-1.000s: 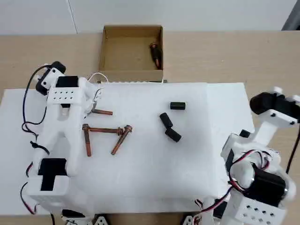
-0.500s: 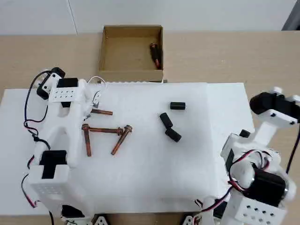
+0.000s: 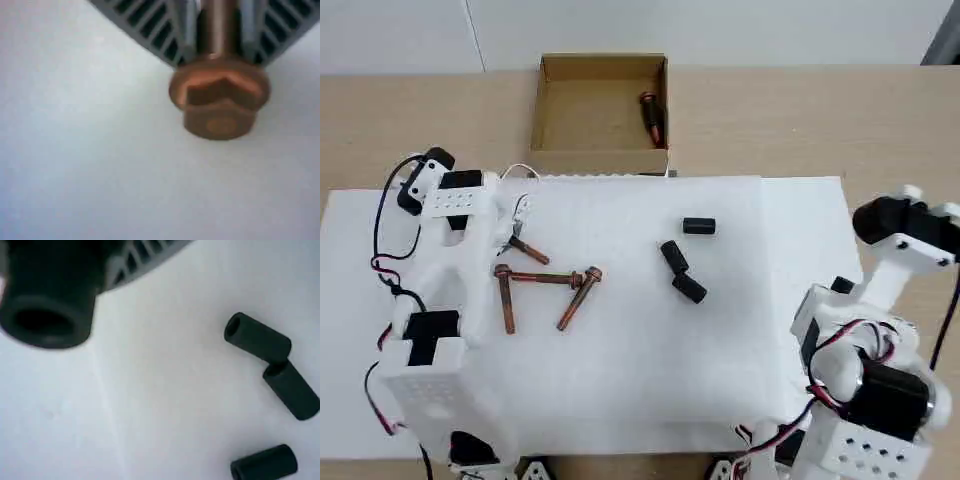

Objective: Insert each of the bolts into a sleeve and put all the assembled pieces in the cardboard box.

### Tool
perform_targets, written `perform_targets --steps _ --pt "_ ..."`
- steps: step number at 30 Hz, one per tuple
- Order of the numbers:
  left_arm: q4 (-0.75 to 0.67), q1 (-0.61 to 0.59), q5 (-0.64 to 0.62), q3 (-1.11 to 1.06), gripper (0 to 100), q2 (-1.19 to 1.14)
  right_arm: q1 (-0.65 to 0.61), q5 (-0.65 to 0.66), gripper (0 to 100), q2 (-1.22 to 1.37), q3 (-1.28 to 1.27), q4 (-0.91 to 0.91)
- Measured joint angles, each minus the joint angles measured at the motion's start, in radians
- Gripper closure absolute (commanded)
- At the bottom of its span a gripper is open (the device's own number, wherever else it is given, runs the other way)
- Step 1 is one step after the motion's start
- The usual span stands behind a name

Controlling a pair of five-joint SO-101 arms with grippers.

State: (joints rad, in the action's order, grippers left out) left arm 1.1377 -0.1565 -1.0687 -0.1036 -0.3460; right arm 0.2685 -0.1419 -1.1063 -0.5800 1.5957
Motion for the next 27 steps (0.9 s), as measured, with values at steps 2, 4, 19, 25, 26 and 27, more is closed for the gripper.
perform_targets --steps 2,4,19,25,26,27 --pt "0.0 0.0 0.0 0.0 99 0.0 0.0 0.0 99.5 0.0 0.0 0.0" --pt "0.0 0.0 0.0 0.003 99 -0.002 0.0 0.0 99.5 0.0 0.0 0.0" --pt "0.42 0.19 0.098 0.539 99 -0.006 0.0 0.003 99.5 -0.003 0.109 -0.009" --pt "0.589 0.264 0.219 0.83 99 -0.006 0.0 0.081 99.5 -0.003 0.114 0.043" --pt "0.591 0.275 0.236 0.867 99 -0.005 0.0 0.091 99.5 -0.003 0.123 0.054" --pt "0.594 0.288 0.253 0.895 99 0.002 0.0 0.097 99.5 -0.003 0.137 0.063"
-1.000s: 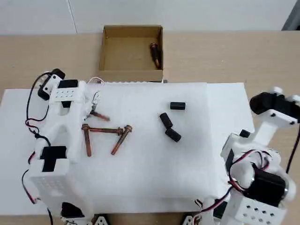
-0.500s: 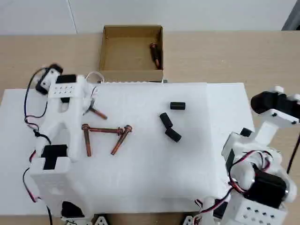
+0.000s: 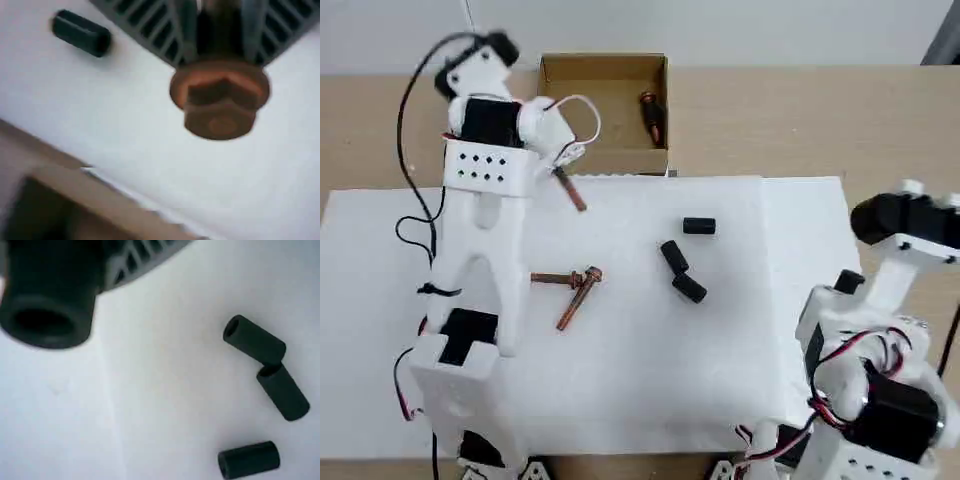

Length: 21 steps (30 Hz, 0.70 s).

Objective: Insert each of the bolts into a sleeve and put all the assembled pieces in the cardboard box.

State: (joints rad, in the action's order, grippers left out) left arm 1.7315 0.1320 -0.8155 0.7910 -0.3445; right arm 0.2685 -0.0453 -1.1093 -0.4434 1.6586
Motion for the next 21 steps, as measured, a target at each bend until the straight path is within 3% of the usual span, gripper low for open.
perform_targets --steps 8,16,21 --pt "0.003 0.218 0.061 -0.074 99 0.264 -0.066 0.006 99.5 -0.008 0.034 0.037" --pt "-0.012 0.315 0.064 -0.474 99 0.649 -0.175 0.006 99.5 -0.008 0.034 0.04" --pt "-0.173 0.304 0.078 -0.789 99 0.896 -0.308 0.006 99.5 -0.015 0.012 0.02"
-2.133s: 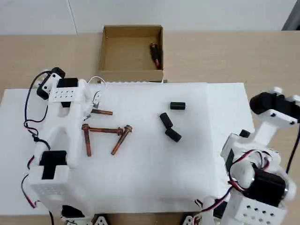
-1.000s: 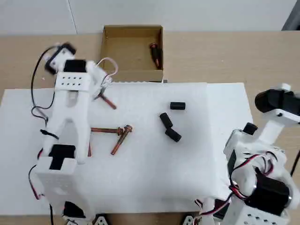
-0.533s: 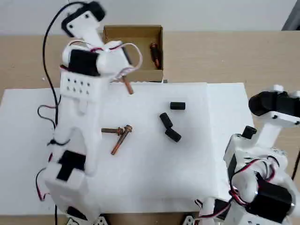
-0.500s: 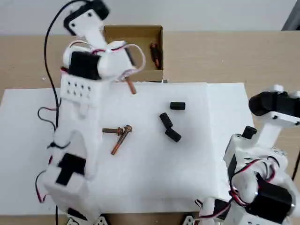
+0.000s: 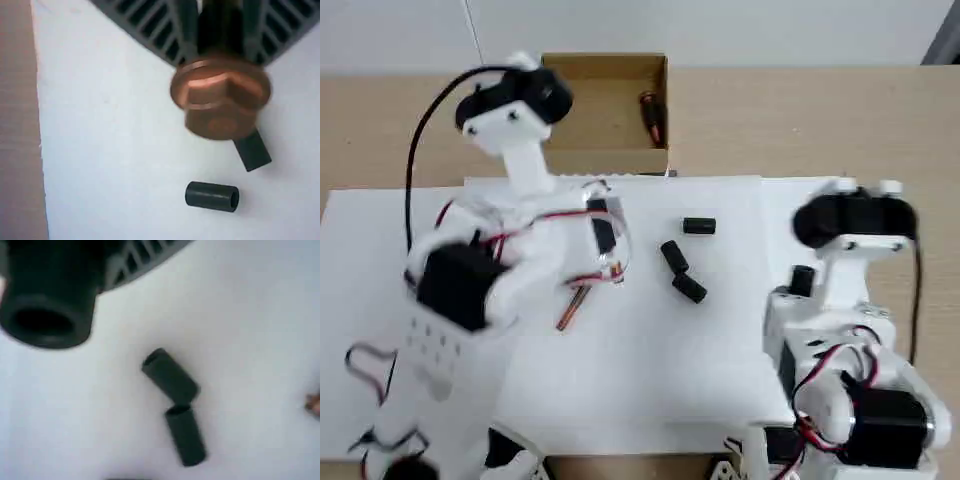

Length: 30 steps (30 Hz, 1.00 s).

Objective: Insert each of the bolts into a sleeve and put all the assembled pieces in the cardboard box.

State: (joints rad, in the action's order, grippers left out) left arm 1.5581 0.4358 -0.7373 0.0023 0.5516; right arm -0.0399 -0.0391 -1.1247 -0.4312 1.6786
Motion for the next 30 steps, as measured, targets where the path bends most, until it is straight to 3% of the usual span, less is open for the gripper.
perform_targets --steps 6,11,15,24,30 --pt "-0.279 -0.044 0.061 -0.397 99 0.281 -0.08 0.0 99.5 -0.124 -0.18 -0.17" --pt "-0.451 -0.051 0.087 -0.606 99 0.445 -0.083 0.0 99.5 -0.296 -0.405 -0.353" --pt "-0.539 -0.051 0.087 -0.694 99 0.499 -0.133 0.0 99.5 -0.41 -0.566 -0.479" --pt "-0.784 -0.051 0.087 -0.801 99 0.512 -0.399 0.0 99.5 -0.62 -0.881 -0.704" --pt "-0.822 -0.051 -0.015 -0.801 99 0.516 -0.539 0.0 99.5 -0.674 -0.941 -0.741"
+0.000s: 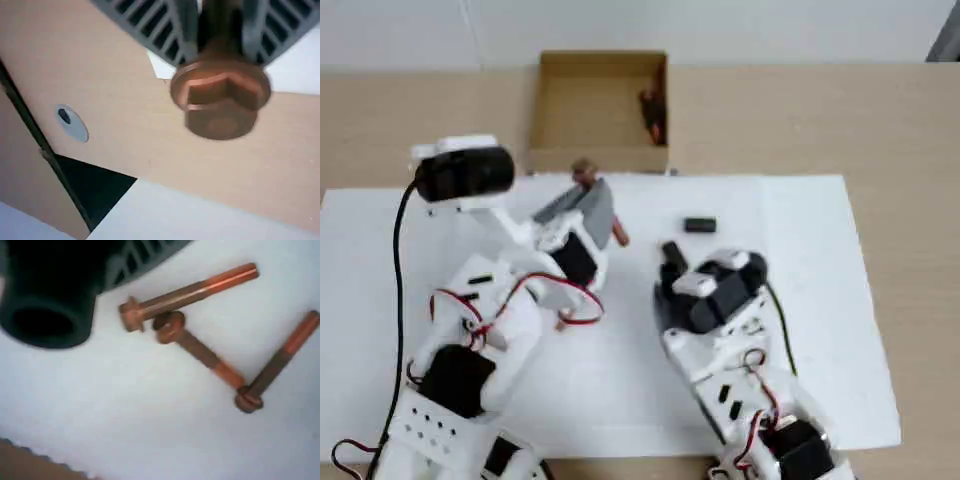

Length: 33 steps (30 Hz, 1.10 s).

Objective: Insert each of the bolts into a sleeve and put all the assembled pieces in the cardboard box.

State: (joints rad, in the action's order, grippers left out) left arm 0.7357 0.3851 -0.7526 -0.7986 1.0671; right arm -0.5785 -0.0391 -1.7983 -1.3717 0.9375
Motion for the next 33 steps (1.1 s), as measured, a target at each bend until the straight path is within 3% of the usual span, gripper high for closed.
perform_targets --steps 9,21,33 --pt "0.006 0.087 -0.046 -0.006 99 0.066 -0.091 0.117 99.5 0.0 -0.003 0.0" --pt "0.002 0.114 -0.015 -0.227 99 0.239 -0.095 0.218 99.5 0.0 -0.003 0.0" --pt "-0.157 0.117 0.066 -0.448 99 0.397 -0.095 0.265 99.5 0.0 -0.003 0.0"
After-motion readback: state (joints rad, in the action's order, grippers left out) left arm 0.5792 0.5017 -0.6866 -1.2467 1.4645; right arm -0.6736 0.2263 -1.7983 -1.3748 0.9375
